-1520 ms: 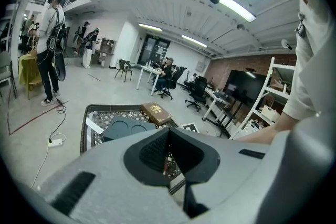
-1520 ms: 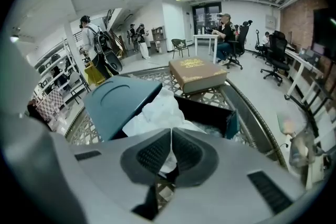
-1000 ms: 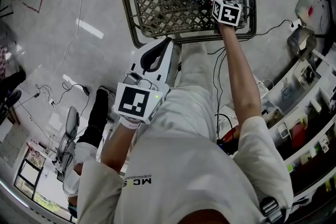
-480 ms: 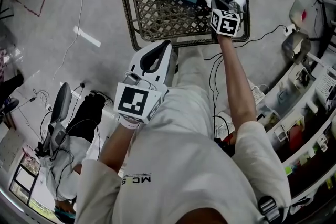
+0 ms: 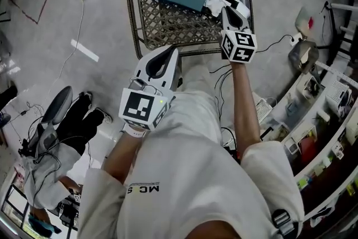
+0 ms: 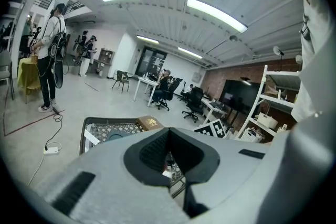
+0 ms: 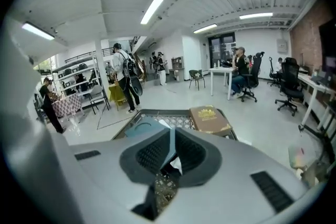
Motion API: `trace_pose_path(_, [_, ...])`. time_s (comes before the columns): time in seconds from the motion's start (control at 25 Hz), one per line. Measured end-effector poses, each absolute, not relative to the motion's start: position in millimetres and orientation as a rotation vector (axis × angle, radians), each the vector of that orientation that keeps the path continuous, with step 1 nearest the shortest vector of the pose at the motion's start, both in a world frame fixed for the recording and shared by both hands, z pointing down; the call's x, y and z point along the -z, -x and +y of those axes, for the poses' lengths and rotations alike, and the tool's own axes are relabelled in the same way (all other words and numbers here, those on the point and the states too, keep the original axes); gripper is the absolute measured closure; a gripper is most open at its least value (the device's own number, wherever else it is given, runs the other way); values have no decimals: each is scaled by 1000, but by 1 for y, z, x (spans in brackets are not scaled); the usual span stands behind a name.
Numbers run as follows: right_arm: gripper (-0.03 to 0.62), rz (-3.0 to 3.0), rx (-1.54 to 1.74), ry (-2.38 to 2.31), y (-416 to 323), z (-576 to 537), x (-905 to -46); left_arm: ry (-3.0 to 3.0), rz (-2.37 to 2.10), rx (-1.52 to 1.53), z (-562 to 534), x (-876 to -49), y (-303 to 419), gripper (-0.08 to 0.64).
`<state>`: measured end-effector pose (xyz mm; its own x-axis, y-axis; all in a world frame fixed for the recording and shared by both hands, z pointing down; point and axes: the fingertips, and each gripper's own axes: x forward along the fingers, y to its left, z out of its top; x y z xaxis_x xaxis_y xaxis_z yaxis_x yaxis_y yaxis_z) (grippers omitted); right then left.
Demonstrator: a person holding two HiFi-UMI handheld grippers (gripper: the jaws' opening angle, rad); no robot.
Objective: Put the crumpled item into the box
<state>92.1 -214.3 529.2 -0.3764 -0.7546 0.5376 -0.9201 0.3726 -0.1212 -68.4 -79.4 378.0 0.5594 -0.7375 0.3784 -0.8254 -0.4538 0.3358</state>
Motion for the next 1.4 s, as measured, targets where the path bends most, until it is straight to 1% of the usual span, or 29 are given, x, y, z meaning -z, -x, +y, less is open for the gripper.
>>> trace_pose_path(0.16, [563, -2342, -456, -1471, -83, -204, -467, -2324, -1276, -204, -80, -370, 72, 540])
trace_pose_path(0.48, [566, -2476, -327, -1541, -70, -165, -362, -2361, -1304, -141, -74, -346, 78, 540])
trace_pose_path(0.68, [566, -2532, -239, -1570, -62, -137, -315, -2391, -1313, -116, -74, -336, 81, 540])
trace_pose_path(0.8, [568, -2562, -149, -1538, -52, -114, -296, -2402, -1323, -109, -70, -332, 84, 539])
trace_pose_path(0.92, [568, -2598, -126, -1487, -41, -98, -284, -2401, -1350, -96, -68, -327, 91, 539])
trace_pose_path(1.16, [573, -2635, -106, -1472, -29, -79, -271, -2381, -1417, -54, -64, -316, 108, 540])
trace_pose_path(1.4, [572, -2679, -166, -1472, -13, -79, -273, -2373, -1437, -46, -65, -319, 118, 539])
